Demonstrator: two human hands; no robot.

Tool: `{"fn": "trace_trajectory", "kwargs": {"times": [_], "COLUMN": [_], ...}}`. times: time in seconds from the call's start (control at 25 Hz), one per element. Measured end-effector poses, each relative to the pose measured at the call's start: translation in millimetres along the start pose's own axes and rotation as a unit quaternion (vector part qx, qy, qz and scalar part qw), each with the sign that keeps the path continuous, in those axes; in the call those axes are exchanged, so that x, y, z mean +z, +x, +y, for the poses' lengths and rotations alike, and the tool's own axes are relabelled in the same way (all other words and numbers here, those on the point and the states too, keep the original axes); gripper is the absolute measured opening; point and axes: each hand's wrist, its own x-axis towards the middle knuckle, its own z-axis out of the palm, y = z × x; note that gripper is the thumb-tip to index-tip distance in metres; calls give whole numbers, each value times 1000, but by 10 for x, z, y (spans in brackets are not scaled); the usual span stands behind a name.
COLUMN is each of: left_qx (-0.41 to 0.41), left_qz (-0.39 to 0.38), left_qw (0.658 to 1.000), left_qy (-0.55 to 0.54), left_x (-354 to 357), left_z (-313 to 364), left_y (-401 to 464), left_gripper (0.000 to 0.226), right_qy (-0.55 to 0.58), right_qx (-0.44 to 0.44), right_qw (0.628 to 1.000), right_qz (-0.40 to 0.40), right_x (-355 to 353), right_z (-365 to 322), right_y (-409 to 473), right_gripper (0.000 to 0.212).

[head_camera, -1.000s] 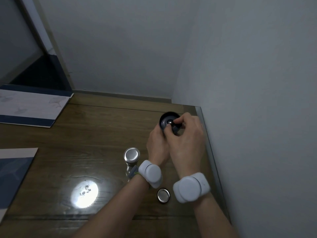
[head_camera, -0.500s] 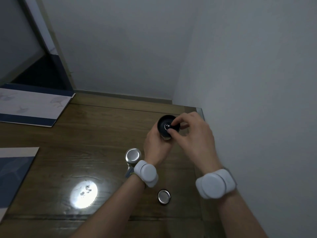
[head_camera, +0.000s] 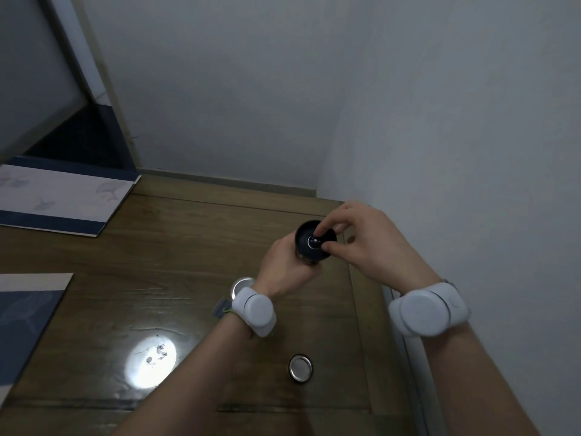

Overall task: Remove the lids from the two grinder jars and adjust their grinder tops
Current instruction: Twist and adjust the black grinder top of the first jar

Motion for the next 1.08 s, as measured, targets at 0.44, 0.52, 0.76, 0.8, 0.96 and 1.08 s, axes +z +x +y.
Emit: {"fn": "trace_trajectory", "kwargs": {"times": [0.44, 0.52, 0.76, 0.8, 0.96, 1.08], "left_qx": [12, 13, 12, 12, -5, -27], "left_qz": [-177, -178, -187, -190, -152, -86], "left_qw": [983, 983, 980, 980, 987, 996], "left_qy": [42, 50, 58, 60, 43, 18], "left_x": [-212, -202, -195, -196, -143, -86], "left_z": [30, 37, 78, 78, 35, 31], "left_y": [57, 59, 61, 56, 31, 27], "left_gripper": [55, 58, 55, 54, 53, 51], "right_qy": [37, 41, 39, 43, 60, 73], "right_qx": [-14, -12, -13, -8, 15, 47], "right_qw": [997, 996, 995, 995, 995, 996], "right_qz": [-72, -75, -87, -94, -83, -31], "right_x": [-44, -54, -45, -47, -6, 92], "right_z": [41, 42, 12, 18, 31, -15], "right_y": [27, 19, -22, -23, -9, -16], "right_gripper": [18, 19, 23, 22, 18, 18]}}
